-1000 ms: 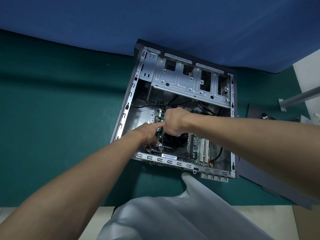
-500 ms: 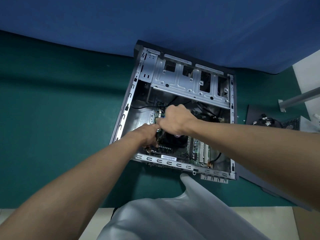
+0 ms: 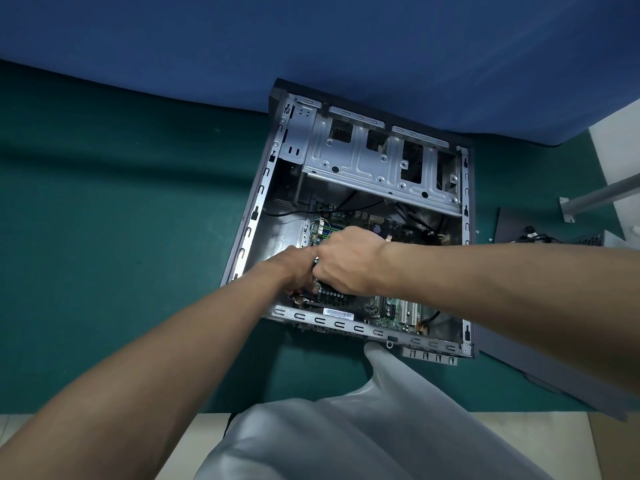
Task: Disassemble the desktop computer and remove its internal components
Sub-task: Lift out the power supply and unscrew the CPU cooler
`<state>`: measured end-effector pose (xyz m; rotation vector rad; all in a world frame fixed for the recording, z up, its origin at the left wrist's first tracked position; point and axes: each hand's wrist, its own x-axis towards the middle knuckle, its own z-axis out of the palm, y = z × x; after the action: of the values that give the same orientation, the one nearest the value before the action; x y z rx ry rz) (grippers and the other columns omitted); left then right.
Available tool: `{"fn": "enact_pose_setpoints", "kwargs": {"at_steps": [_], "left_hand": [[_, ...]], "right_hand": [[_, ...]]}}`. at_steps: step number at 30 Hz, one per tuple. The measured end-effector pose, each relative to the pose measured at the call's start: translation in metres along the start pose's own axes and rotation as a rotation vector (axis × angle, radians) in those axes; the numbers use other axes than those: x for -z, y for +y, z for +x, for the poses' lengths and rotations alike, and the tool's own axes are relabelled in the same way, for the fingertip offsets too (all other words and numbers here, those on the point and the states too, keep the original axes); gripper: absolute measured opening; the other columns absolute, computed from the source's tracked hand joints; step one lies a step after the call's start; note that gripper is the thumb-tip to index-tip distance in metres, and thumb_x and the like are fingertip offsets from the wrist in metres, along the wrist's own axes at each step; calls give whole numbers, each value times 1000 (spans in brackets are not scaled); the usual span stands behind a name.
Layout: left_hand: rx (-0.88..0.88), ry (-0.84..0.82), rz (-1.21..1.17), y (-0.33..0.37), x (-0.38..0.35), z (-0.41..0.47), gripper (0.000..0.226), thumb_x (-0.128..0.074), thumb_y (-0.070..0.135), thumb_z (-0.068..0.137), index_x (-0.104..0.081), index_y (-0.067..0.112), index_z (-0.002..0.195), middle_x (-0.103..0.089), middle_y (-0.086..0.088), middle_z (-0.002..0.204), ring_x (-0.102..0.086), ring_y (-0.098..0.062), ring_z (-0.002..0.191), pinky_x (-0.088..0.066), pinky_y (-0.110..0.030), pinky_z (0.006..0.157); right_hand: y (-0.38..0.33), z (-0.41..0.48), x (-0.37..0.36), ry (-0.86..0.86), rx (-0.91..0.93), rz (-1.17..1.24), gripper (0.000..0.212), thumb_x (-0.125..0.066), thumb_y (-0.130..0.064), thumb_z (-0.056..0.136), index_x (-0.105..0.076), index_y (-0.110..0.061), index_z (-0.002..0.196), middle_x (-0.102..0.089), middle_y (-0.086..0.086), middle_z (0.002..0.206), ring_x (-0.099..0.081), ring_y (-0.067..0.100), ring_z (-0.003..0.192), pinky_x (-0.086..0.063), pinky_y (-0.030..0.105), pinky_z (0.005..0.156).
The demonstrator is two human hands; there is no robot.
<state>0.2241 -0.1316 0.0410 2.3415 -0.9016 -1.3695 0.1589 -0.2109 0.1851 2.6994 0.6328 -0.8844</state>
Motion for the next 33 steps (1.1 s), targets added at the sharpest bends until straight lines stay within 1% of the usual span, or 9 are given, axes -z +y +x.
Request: {"fn": "enact_pose_setpoints", "kwargs": {"at_steps": [6,9,12,16,22,25,27,30,33], "left_hand": [[0,20,16,1,0,0,34,-81,17,76,-50,31,83,-54,2,77,-52,-11,61,-42,-25,56],[-5,9,-35,0,2,-1,67,-80,16,78,-45,47,126,-50,0,91,-50,-10,66,-44,-27,64],[-10,-9,-19,1,3,-3,88,-79,15,80,-28,47,145,-50,-5,102,-53,-11,65,-42,-21,51],[-20,0,-23,0,2,0,87,-80,15,79,-30,43,146,-57,-6,105,-52,-10,64,-38,-20,49],[-8,13,-14,-1,1,0,62,-81,16,77,-50,27,130,-49,7,78,-51,-9,65,-37,-21,50],[-4,13,7,1,2,-1,66,-81,17,78,-47,27,134,-49,5,77,-51,-11,63,-40,-22,53],[-11,7,9,2,3,-2,75,-80,17,79,-40,32,140,-51,0,88,-52,-14,68,-43,-25,60],[-23,-11,-2,3,4,-3,88,-78,16,81,-27,44,147,-50,-5,100,-54,-15,69,-44,-23,56],[-38,-7,-27,1,3,-2,92,-77,12,81,-24,48,147,-53,-4,103,-51,-9,64,-40,-20,49]], "right_hand": [[15,10,3,53,-302,473,20,-62,-21,88,-63,-2,82,-48,9,68,-49,22,58,-31,20,44],[20,13,-5,-8,-653,855,44,-59,-36,92,-55,-3,63,-55,9,49,-59,16,42,-35,14,37],[20,14,-4,-111,-810,1101,36,-52,-14,95,-52,-1,61,-48,2,31,-39,9,22,-28,11,29],[18,7,-4,-84,-540,621,31,-51,-12,92,-42,-10,62,-44,4,61,-43,14,48,-29,21,37],[18,-5,-4,14,29,22,30,-36,-16,100,-63,-5,92,-28,0,57,-50,24,64,-35,29,52],[20,2,-4,42,-178,332,21,-52,-15,93,-58,-3,78,-41,6,61,-46,24,57,-34,28,48],[22,8,-6,6,-442,645,39,-62,-32,91,-52,-5,64,-54,10,61,-55,22,56,-38,24,48],[25,14,-9,-102,-858,1240,31,-48,-23,97,-56,-2,76,-53,5,48,-43,12,34,-32,18,36],[21,14,-6,-207,-880,1255,21,-46,-9,95,-51,-3,75,-48,5,57,-37,10,42,-26,13,32]]}}
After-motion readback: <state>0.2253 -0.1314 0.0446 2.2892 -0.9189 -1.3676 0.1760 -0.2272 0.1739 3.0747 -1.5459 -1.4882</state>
